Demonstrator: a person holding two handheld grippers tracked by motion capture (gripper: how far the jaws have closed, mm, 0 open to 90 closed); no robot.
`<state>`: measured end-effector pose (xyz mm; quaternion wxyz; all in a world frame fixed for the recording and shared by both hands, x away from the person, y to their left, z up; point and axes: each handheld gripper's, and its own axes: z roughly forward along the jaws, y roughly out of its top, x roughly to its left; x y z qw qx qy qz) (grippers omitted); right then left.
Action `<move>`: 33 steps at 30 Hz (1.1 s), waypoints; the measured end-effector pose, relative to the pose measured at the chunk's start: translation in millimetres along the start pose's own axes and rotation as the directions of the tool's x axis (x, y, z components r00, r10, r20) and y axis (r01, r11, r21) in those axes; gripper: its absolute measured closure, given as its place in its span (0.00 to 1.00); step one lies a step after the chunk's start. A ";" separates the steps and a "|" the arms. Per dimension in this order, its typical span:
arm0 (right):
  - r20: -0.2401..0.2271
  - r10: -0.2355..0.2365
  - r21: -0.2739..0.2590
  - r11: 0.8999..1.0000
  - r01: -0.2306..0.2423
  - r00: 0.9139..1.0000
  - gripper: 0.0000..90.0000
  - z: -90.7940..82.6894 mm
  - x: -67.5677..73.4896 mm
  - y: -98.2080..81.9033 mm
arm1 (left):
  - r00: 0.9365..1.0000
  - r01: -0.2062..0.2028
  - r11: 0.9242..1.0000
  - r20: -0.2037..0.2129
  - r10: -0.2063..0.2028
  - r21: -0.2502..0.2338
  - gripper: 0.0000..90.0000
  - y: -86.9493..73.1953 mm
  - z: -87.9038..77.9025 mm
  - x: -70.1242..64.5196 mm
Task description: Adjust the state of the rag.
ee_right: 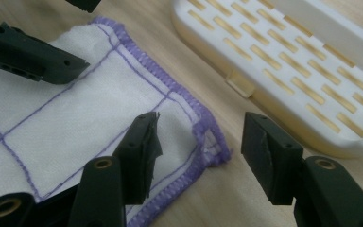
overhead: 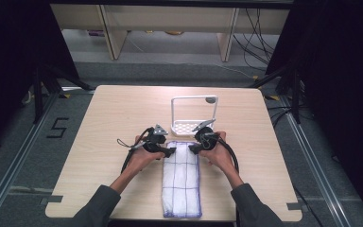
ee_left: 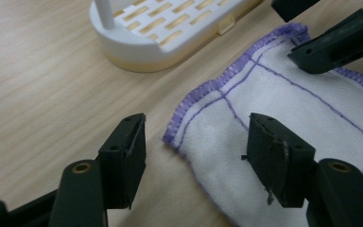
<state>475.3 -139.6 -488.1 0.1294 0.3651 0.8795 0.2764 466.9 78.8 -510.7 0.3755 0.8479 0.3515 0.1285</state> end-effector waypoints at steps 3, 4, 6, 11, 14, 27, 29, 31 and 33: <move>0.003 -0.010 0.012 1.000 0.010 1.000 0.55 5.6 2.0 -2.0 | 0.999 -0.051 0.999 0.003 0.051 0.007 0.49 0.8 2.0 -3.7; -0.004 -0.010 0.004 1.000 0.010 1.000 0.58 6.8 2.0 -2.9 | 0.998 -0.063 0.998 0.002 0.063 0.008 0.51 0.9 1.4 -4.6; -0.018 -0.009 -0.005 1.000 0.009 1.000 0.62 6.5 0.9 -3.9 | 0.998 -0.069 0.998 0.005 0.069 0.009 0.56 0.9 1.3 -5.1; -0.057 0.059 0.016 0.998 -0.058 0.997 0.71 5.9 1.9 -5.7 | 0.997 -0.058 0.998 0.050 0.058 -0.001 0.72 0.1 2.3 -4.4; -0.078 0.078 0.008 0.997 -0.077 0.994 0.77 6.4 -0.7 -6.9 | 0.997 -0.046 0.999 0.069 0.046 -0.011 0.77 0.1 3.1 -3.3; -0.071 0.008 -0.066 0.998 -0.013 0.997 0.91 -2.5 -3.7 -6.4 | 0.995 -0.086 0.995 0.050 0.088 -0.050 0.85 4.7 2.3 -5.3; -0.060 -0.002 -0.054 0.999 -0.001 0.998 0.91 -7.1 -1.9 -4.9 | 0.995 -0.080 0.995 0.050 0.083 -0.064 0.85 6.9 -0.3 -5.7; -0.060 -0.003 -0.064 0.998 0.000 0.998 0.91 -10.0 -1.0 -4.9 | 0.994 -0.093 0.993 0.054 0.097 -0.067 0.85 8.1 -2.9 -5.3; -0.065 0.007 -0.070 0.997 -0.012 0.998 0.91 -14.2 -0.6 -5.2 | 0.993 -0.095 0.993 0.057 0.099 -0.071 0.85 9.0 -4.9 -6.2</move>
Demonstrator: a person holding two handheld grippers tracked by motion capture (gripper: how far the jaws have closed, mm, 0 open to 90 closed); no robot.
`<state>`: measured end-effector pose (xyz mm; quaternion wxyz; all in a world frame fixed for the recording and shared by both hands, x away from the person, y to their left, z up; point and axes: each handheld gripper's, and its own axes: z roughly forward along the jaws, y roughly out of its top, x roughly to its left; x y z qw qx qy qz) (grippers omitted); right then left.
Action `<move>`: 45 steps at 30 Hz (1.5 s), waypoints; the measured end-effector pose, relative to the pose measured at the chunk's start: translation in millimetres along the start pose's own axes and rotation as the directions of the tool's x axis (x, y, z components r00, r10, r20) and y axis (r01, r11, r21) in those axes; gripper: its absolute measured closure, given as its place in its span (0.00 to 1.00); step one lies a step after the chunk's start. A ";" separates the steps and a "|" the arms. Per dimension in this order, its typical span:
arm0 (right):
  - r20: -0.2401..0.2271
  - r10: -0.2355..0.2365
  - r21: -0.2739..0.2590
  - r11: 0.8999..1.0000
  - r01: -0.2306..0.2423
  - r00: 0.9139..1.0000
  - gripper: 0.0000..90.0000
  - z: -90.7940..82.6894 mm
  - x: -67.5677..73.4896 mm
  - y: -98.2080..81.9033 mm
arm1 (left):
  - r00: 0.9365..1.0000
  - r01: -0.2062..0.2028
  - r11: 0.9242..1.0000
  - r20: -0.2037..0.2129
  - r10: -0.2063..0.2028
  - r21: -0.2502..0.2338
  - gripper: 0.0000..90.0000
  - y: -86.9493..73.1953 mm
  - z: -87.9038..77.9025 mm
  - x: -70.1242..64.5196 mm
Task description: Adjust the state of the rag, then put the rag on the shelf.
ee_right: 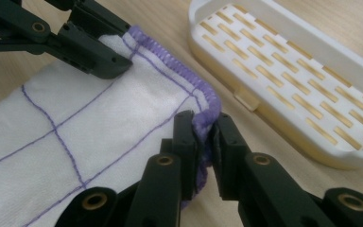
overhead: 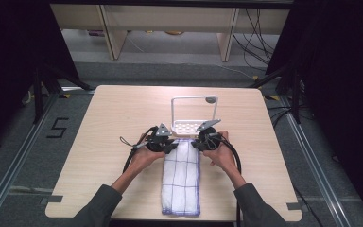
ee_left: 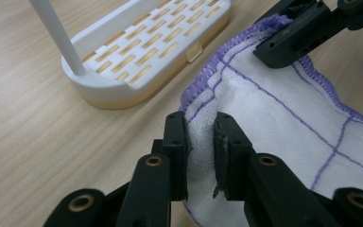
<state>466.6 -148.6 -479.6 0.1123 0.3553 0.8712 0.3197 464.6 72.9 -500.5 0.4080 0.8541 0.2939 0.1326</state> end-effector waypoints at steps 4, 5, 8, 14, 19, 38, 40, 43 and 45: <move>0.014 -0.002 -0.019 1.000 0.003 1.000 0.91 -3.9 0.6 -0.1 | 1.000 -0.010 1.000 -0.002 0.010 -0.005 0.85 4.0 -4.8 -1.8; 0.019 0.008 -0.021 1.000 -0.007 1.000 0.91 -7.0 2.5 0.5 | 1.000 -0.013 1.000 0.000 0.013 -0.011 0.85 4.7 -5.9 -2.2; 0.010 0.011 -0.011 1.000 -0.011 1.000 0.91 -10.5 2.8 1.4 | 1.000 -0.007 1.000 0.005 0.007 -0.018 0.85 5.9 -9.3 -2.6; 0.008 0.005 -0.035 0.999 -0.004 1.000 0.91 -13.2 3.7 2.6 | 1.000 -0.002 0.999 0.004 0.002 -0.033 0.84 8.7 -15.0 -1.4; 0.002 0.010 -0.040 0.999 -0.010 1.000 0.91 -20.8 4.9 4.7 | 1.000 0.001 0.999 0.009 -0.001 -0.043 0.84 11.5 -19.0 -2.1; -0.002 -0.051 -0.150 0.987 0.050 0.999 0.91 -46.3 13.0 4.8 | 0.999 -0.050 0.996 0.011 0.051 -0.079 0.84 27.0 -43.9 -17.1; -0.001 -0.061 -0.154 0.986 0.060 0.998 0.91 -49.9 13.2 5.5 | 0.998 -0.058 0.994 0.009 0.059 -0.088 0.84 29.3 -46.5 -18.4; -0.006 -0.051 -0.165 0.985 0.049 0.999 0.91 -56.4 14.9 6.0 | 0.997 -0.079 0.993 0.000 0.079 -0.088 0.84 31.9 -49.5 -21.0; -0.011 -0.055 -0.159 0.986 0.052 0.998 0.91 -61.3 14.7 6.2 | 0.997 -0.074 0.993 0.007 0.075 -0.094 0.84 32.6 -51.4 -23.3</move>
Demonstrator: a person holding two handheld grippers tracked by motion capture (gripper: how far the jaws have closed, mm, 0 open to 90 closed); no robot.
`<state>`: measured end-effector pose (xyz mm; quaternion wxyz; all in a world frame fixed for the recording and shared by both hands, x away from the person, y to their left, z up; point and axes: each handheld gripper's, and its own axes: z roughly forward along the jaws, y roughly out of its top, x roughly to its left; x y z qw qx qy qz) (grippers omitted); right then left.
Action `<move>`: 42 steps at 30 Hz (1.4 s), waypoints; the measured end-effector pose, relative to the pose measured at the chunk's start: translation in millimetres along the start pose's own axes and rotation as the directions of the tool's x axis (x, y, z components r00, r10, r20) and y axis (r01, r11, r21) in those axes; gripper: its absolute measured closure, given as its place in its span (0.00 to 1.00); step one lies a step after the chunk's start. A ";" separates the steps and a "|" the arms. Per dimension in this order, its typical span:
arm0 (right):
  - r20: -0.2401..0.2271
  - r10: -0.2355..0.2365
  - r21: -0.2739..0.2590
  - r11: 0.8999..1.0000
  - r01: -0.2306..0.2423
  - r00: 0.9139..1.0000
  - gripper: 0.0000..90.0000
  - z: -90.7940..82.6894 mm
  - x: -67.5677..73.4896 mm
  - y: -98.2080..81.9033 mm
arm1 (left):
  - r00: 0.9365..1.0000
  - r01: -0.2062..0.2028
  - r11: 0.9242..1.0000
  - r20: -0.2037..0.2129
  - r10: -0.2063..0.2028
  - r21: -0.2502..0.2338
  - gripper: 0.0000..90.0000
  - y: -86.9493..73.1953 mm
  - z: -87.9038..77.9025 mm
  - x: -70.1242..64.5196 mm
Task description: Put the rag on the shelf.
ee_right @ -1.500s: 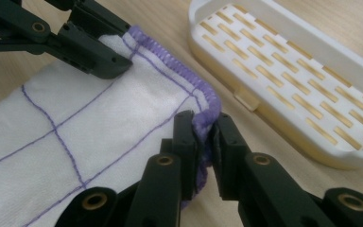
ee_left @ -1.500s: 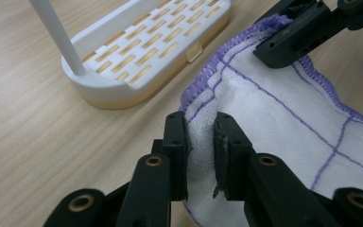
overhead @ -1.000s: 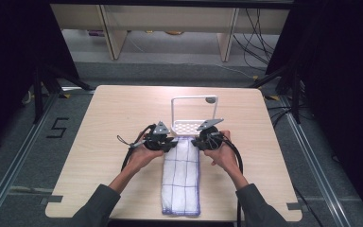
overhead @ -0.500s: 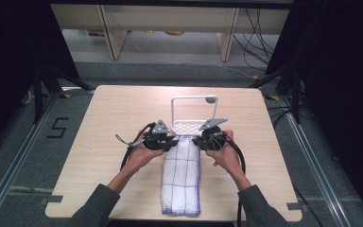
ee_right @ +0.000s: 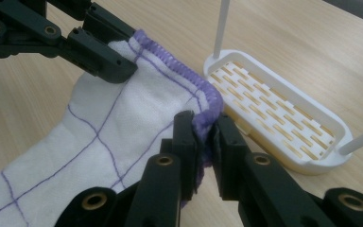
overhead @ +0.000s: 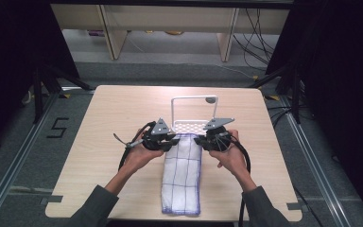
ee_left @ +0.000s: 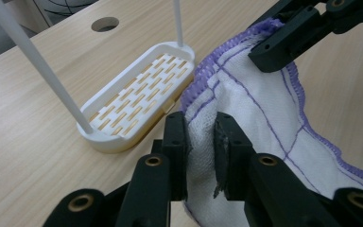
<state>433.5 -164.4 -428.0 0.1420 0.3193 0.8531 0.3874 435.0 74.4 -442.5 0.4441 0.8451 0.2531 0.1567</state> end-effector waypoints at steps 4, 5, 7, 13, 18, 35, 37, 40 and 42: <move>-0.007 0.009 -0.008 1.000 -0.010 1.000 0.91 -5.6 1.0 0.7 | 1.000 -0.010 1.000 0.007 0.010 -0.011 0.84 3.5 -3.4 -2.1; -0.002 0.013 -0.003 1.000 -0.013 1.000 0.91 -7.9 1.2 1.0 | 1.000 0.000 1.000 0.002 0.000 -0.016 0.84 3.8 -3.6 -3.2; -0.007 0.005 -0.007 1.000 -0.005 1.000 0.91 -9.7 0.6 1.7 | 1.000 -0.010 1.000 0.007 0.010 -0.014 0.84 4.3 -5.0 -2.8; -0.009 0.000 0.001 1.000 0.000 1.000 0.91 -14.1 3.5 3.9 | 1.000 -0.020 1.000 0.010 0.020 -0.020 0.84 6.6 -8.6 -5.7; -0.014 -0.011 -0.016 1.000 0.011 1.000 0.91 -19.7 5.2 5.5 | 1.000 -0.017 0.999 0.010 0.018 -0.034 0.84 10.7 -14.1 -7.3; 0.023 -0.060 -0.115 0.991 0.062 0.998 0.91 -64.4 13.8 23.0 | 0.998 -0.043 0.993 0.050 0.049 -0.114 0.85 48.5 -51.8 -18.0; 0.034 -0.072 -0.126 0.989 0.076 0.997 0.91 -73.1 13.1 29.8 | 0.998 -0.043 0.991 0.046 0.049 -0.126 0.85 59.7 -59.2 -17.2; 0.051 -0.096 -0.162 0.981 0.103 0.994 0.91 -91.7 10.1 49.4 | 0.997 -0.073 0.987 0.023 0.077 -0.144 0.85 79.0 -70.0 -16.9; 0.063 -0.098 -0.173 0.979 0.107 0.993 0.91 -96.1 9.5 54.8 | 0.997 -0.077 0.985 0.017 0.081 -0.154 0.85 91.9 -75.5 -14.7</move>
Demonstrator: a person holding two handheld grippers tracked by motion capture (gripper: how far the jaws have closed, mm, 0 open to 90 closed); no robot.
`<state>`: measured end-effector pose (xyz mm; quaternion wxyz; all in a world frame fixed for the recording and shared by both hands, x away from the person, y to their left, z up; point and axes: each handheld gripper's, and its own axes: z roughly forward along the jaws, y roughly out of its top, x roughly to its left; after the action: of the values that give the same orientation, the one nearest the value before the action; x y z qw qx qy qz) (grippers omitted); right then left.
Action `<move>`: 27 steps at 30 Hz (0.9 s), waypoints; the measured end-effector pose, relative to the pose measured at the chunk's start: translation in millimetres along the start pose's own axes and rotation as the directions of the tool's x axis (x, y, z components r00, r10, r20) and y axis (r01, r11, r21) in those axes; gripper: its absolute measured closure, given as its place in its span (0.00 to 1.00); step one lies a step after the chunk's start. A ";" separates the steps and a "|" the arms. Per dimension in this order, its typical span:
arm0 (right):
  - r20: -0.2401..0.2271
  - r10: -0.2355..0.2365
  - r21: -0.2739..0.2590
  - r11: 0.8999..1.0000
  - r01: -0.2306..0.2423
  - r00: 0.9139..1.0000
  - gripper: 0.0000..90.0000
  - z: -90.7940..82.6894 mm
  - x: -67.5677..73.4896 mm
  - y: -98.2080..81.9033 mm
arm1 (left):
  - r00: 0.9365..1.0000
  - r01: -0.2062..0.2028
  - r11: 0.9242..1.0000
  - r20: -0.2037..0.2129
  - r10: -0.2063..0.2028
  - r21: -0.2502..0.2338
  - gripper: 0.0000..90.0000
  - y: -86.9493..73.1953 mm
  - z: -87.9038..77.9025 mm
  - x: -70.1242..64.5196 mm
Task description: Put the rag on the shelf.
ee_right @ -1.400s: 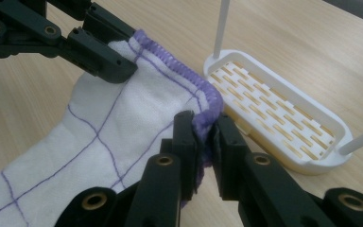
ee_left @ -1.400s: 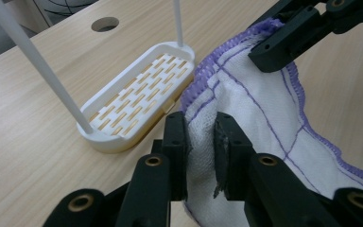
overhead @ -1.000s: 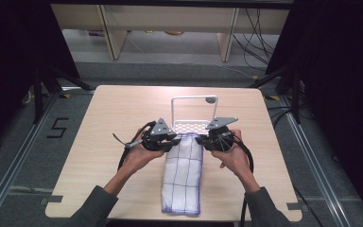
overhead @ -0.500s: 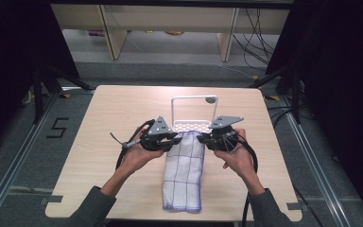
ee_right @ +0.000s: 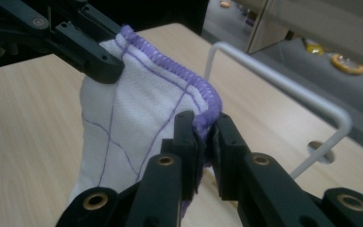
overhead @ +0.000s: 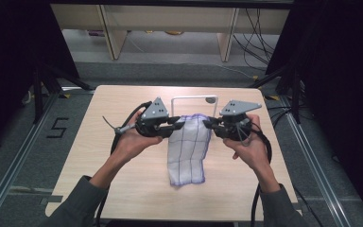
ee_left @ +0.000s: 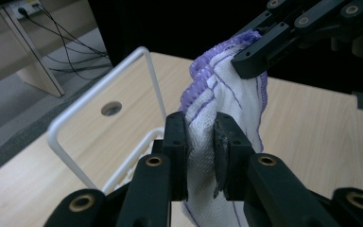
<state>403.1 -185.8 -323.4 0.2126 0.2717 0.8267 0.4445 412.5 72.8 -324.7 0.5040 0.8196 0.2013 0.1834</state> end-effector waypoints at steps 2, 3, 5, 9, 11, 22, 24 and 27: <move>0.005 0.017 -0.014 1.000 -0.017 1.000 0.92 -5.3 -4.3 11.0 | 1.000 -0.007 1.000 -0.018 0.007 0.004 0.85 11.8 -1.0 4.7; 0.017 -0.010 -0.019 1.000 0.010 1.000 0.92 -7.1 -9.0 16.5 | 1.000 -0.002 1.000 -0.019 0.002 -0.002 0.85 16.8 -0.4 7.4; 0.025 -0.001 -0.014 1.000 0.001 1.000 0.92 -8.3 -15.1 25.3 | 0.999 -0.007 1.000 -0.035 0.007 0.003 0.85 25.6 1.4 11.7; 0.036 0.015 -0.024 1.000 -0.014 0.999 0.92 -5.2 -30.6 39.5 | 0.997 -0.002 1.000 -0.073 0.002 0.000 0.85 38.3 6.7 21.6; 0.046 0.029 -0.028 0.999 -0.028 0.999 0.92 -5.0 -36.5 47.8 | 0.997 -0.006 1.000 -0.081 0.006 0.000 0.85 44.1 8.5 27.7; 0.100 0.048 -0.046 0.998 -0.043 0.994 0.92 -2.2 -64.9 82.6 | 0.993 -0.005 0.998 -0.120 -0.002 -0.061 0.85 71.0 17.3 57.4; 0.095 0.074 -0.065 0.996 -0.068 0.993 0.92 -1.6 -68.0 85.8 | 0.992 0.019 0.997 -0.121 -0.028 -0.075 0.85 74.5 19.1 62.2; 0.107 0.066 -0.062 0.996 -0.059 0.992 0.92 -0.4 -73.2 91.0 | 0.990 0.020 0.997 -0.137 -0.030 -0.072 0.85 79.3 22.0 66.4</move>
<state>482.3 -191.1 -237.7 0.2512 0.3150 0.7915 0.4595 491.6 57.9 -256.2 0.5198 0.7842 0.2392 0.2402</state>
